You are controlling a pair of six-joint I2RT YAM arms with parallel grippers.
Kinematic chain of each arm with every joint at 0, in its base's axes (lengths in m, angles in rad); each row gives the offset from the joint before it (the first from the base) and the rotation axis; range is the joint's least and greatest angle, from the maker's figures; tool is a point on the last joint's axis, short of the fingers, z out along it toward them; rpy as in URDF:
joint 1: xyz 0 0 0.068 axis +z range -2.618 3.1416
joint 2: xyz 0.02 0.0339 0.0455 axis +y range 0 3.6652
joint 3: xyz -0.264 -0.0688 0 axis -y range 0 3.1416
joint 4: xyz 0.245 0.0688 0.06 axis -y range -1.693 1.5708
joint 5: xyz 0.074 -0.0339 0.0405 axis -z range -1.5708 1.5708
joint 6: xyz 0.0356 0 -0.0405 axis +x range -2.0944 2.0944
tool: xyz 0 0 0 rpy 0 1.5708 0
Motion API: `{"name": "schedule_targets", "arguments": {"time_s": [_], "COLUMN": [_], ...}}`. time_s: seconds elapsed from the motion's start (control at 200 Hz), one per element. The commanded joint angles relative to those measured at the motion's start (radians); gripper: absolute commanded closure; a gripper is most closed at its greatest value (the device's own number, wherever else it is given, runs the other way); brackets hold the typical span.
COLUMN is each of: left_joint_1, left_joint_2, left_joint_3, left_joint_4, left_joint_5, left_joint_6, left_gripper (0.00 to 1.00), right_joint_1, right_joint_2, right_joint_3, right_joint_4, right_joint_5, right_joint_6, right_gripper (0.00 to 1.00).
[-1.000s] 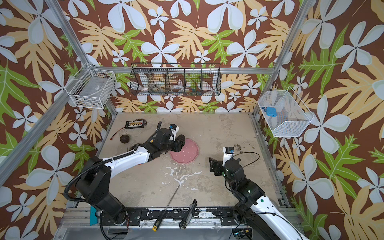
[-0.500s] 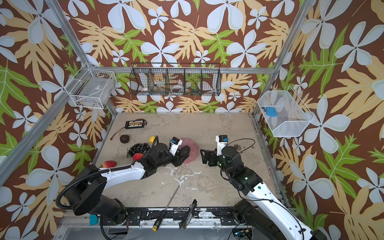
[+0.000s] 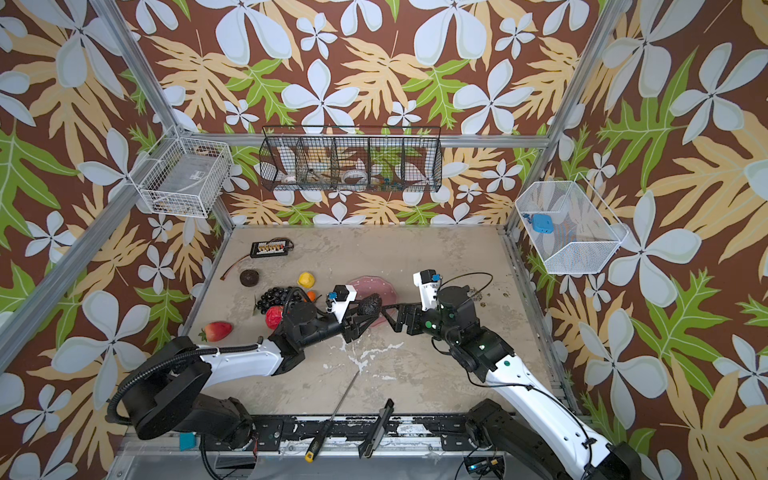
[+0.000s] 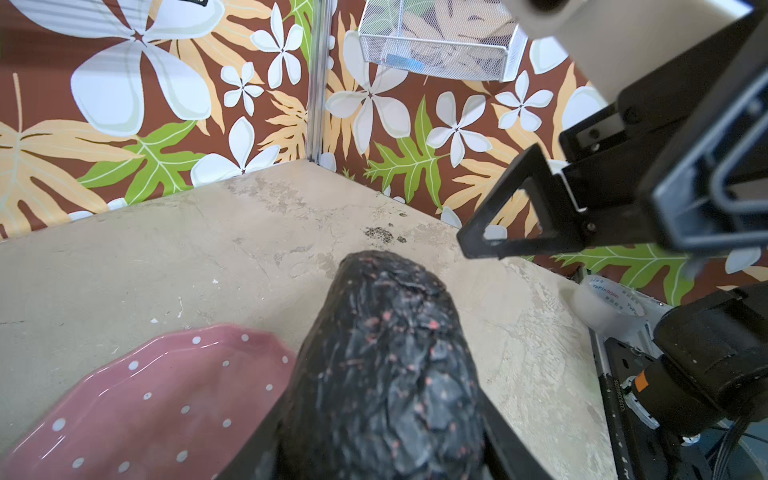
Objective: Place and organize the fake fruits in the fruit bowl
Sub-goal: 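Grasp the avocado with the right gripper and open the left gripper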
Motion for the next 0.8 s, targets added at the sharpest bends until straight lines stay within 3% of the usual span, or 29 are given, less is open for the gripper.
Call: {"name": "schedule_targets", "arguments": {"time_s": [0.0,0.225,0.796], "left_joint_1": [-0.009,-0.042,-0.095], "left_joint_2": [0.010,0.029,0.076], "left_joint_3": [0.006,0.009,0.035], "left_joint_4": [0.100,0.111,0.135], "left_joint_5": [0.023,0.034,0.025], "left_joint_6": [0.013,0.047,0.081], "left_gripper": [0.53,0.53,0.51], "right_joint_1": [0.011,0.013,0.025], "right_joint_2": [0.022,0.048,0.071], "right_joint_3": [-0.008,0.007,-0.036], "right_joint_4": [0.056,0.074,0.119], "right_joint_5": [-0.053,-0.069,-0.097], "right_joint_6": [0.036,0.043,0.065], "right_gripper": [0.08,0.12,0.36]}}
